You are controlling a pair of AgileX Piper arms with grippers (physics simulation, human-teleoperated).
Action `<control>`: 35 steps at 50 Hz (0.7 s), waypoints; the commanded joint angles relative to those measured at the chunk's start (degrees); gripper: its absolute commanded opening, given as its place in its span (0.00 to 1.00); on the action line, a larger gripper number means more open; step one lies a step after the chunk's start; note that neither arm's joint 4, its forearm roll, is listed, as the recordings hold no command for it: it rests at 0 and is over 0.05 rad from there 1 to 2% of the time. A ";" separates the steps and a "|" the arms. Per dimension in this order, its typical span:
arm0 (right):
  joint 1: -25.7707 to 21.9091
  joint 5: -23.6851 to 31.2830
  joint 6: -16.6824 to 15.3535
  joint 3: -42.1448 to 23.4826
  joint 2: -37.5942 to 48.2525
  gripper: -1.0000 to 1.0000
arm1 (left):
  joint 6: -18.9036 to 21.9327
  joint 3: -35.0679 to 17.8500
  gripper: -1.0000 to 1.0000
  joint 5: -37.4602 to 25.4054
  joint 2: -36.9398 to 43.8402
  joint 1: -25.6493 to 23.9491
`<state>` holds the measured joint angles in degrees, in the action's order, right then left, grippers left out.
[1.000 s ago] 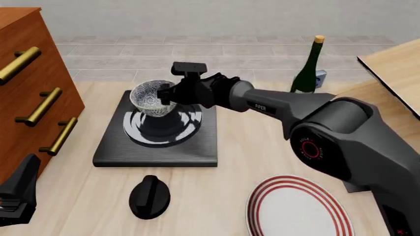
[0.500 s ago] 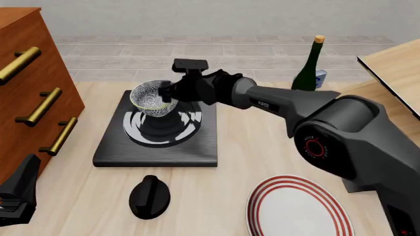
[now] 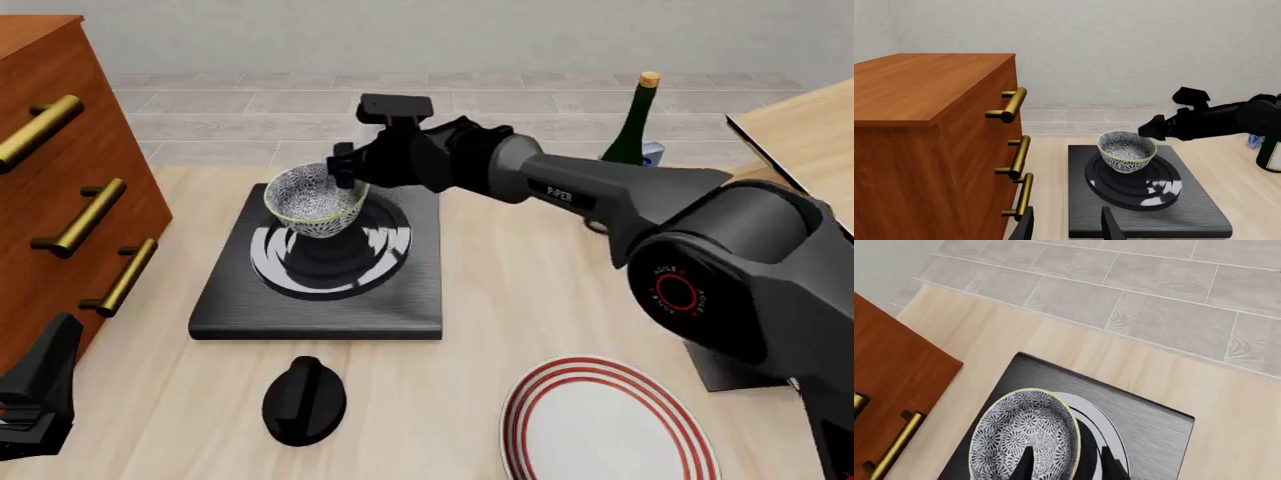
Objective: Put the bowl on the stove.
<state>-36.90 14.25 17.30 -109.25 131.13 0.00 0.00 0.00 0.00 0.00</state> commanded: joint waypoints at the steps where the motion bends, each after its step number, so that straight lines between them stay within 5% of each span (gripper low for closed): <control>1: -0.19 -0.97 -0.90 3.87 -4.05 1.00 | 0.00 0.00 1.00 0.00 0.00 0.00; 35: -1.16 -8.92 -4.52 21.73 -19.70 1.00 | 0.00 0.00 1.00 0.00 0.00 0.00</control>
<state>-37.88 7.52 13.87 -92.51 116.01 0.00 0.00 0.00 0.00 0.00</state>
